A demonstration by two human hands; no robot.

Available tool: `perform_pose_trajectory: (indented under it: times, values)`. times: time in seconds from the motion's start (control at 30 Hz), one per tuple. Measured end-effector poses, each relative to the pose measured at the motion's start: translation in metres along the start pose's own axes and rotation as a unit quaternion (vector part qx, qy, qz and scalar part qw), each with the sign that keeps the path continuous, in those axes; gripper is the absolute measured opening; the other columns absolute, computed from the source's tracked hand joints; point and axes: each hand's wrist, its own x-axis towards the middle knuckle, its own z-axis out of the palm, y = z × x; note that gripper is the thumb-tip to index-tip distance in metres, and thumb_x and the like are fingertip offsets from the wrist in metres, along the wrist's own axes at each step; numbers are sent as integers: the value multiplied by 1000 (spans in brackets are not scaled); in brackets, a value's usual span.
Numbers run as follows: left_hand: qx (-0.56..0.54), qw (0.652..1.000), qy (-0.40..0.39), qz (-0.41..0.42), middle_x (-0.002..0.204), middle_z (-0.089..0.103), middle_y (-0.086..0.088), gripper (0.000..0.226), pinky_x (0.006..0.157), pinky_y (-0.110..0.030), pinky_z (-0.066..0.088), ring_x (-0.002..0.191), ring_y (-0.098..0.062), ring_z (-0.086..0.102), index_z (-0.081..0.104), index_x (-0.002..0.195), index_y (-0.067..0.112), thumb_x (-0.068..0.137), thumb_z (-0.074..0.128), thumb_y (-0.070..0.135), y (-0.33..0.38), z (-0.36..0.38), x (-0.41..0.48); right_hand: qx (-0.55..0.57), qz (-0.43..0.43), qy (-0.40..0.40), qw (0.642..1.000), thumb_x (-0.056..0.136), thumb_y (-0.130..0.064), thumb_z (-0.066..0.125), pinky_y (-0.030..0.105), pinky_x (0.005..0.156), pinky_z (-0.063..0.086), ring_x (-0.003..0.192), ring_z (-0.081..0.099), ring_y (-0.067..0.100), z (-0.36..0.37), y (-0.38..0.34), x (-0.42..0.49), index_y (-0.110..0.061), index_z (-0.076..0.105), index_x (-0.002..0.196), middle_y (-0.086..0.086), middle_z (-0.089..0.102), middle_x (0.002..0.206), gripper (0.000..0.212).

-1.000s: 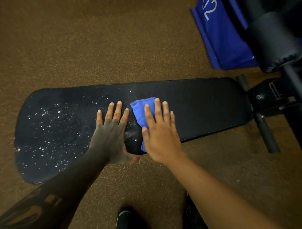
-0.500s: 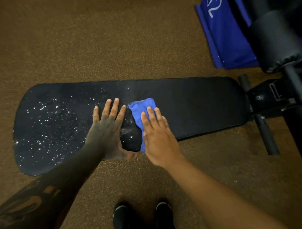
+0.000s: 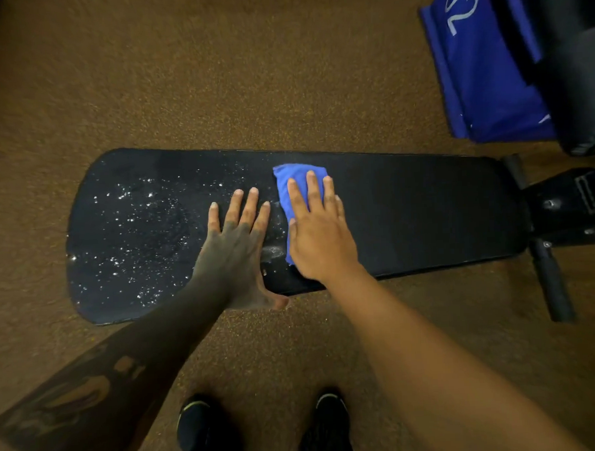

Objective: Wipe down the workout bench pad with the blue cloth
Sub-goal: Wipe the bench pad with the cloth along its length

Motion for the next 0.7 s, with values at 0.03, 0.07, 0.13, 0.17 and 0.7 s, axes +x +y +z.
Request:
perform_pose_trajectory:
  times: [0.03, 0.07, 0.13, 0.17, 0.7]
  values:
    - [2, 1000, 0, 5, 162, -23, -15, 159, 121, -61, 1, 150, -34, -21, -16, 153, 9, 38, 35, 106, -2, 1, -1, 3, 8, 2, 1000, 101, -30, 28, 51, 120, 10, 148, -13, 34, 1, -2, -5, -20, -1, 154, 10, -8, 163, 61]
    - [4, 1000, 3, 10, 162, -22, -15, 158, 121, -61, 2, 150, -34, -20, -16, 153, 9, 38, 34, 106, -5, 2, -2, 11, 13, 0, 1000, 102, -32, 26, 50, 121, 9, 148, -14, 33, 2, -5, -14, -20, -2, 154, 10, -8, 163, 60]
    - [6, 1000, 6, 21, 163, -20, -16, 157, 120, -61, 4, 151, -34, -18, -13, 154, 8, 40, 32, 107, -10, 2, -4, 21, 14, -14, 1000, 101, -35, 20, 48, 121, 5, 147, -20, 31, 4, -12, -42, -20, -8, 153, 9, -13, 163, 60]
    - [6, 1000, 6, 25, 163, -20, -16, 157, 120, -61, 4, 151, -34, -18, -11, 154, 8, 40, 32, 107, -12, 1, -6, 18, 15, -24, 999, 101, -37, 17, 48, 121, 3, 146, -23, 31, 5, -16, -53, -21, -11, 152, 9, -15, 162, 61]
    - [-34, 999, -6, -14, 162, -25, -16, 161, 119, -64, 0, 149, -35, -22, -14, 154, 9, 35, 27, 110, -31, 0, -18, -6, -12, -7, 1000, 101, -37, 27, 49, 121, 4, 147, -18, 32, 8, -28, -6, -21, -4, 154, 9, -12, 163, 63]
